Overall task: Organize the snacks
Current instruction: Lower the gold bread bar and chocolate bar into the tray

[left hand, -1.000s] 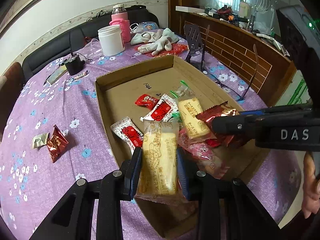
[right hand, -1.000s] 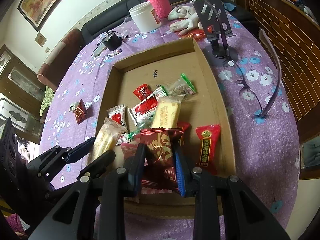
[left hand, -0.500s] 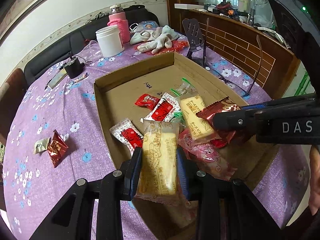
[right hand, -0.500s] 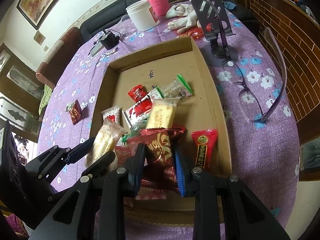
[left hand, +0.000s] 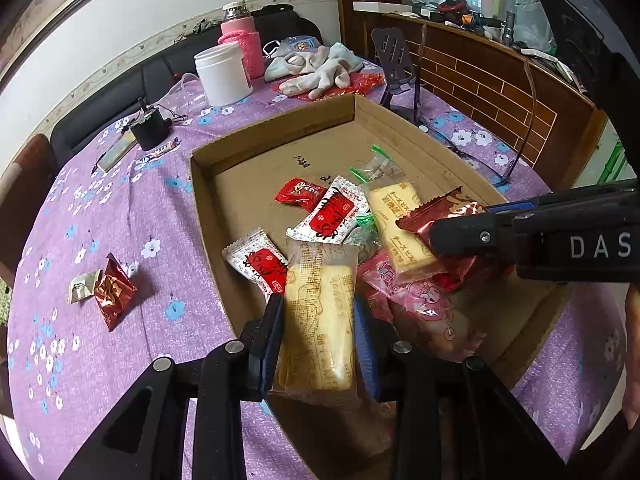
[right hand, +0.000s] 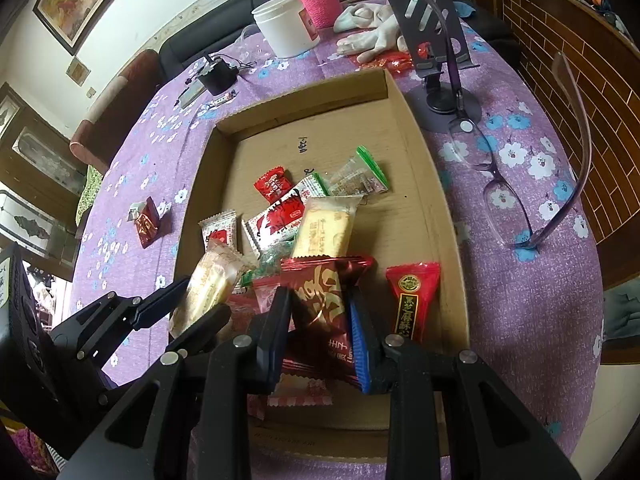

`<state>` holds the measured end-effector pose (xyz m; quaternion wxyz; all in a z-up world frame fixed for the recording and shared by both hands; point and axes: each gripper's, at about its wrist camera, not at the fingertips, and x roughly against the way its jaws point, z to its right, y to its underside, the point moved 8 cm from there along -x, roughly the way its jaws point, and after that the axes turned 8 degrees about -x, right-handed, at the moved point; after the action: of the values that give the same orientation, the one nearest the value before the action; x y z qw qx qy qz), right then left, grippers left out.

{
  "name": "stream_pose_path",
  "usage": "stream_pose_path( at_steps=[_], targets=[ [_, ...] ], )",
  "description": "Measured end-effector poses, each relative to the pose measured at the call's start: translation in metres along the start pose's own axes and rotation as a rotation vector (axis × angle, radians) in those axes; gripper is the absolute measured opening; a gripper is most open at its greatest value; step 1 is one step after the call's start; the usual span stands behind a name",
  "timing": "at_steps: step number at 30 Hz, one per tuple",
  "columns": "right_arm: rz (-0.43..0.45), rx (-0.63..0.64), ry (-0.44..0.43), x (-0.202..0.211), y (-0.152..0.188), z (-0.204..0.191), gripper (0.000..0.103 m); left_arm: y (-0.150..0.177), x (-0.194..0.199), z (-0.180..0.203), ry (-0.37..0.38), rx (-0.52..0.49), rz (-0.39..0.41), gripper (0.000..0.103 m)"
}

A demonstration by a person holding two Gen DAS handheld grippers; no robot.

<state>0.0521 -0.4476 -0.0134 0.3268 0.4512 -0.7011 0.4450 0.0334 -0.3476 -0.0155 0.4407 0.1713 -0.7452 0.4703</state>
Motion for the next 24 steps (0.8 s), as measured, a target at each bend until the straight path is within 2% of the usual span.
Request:
stream_pose_path(
  at_steps=[24],
  targets=[
    [0.006,0.005,0.010,0.0003,-0.0025,-0.0005,0.028,0.0006,-0.0060,-0.0020,-0.002,0.000,-0.016,0.036]
  ],
)
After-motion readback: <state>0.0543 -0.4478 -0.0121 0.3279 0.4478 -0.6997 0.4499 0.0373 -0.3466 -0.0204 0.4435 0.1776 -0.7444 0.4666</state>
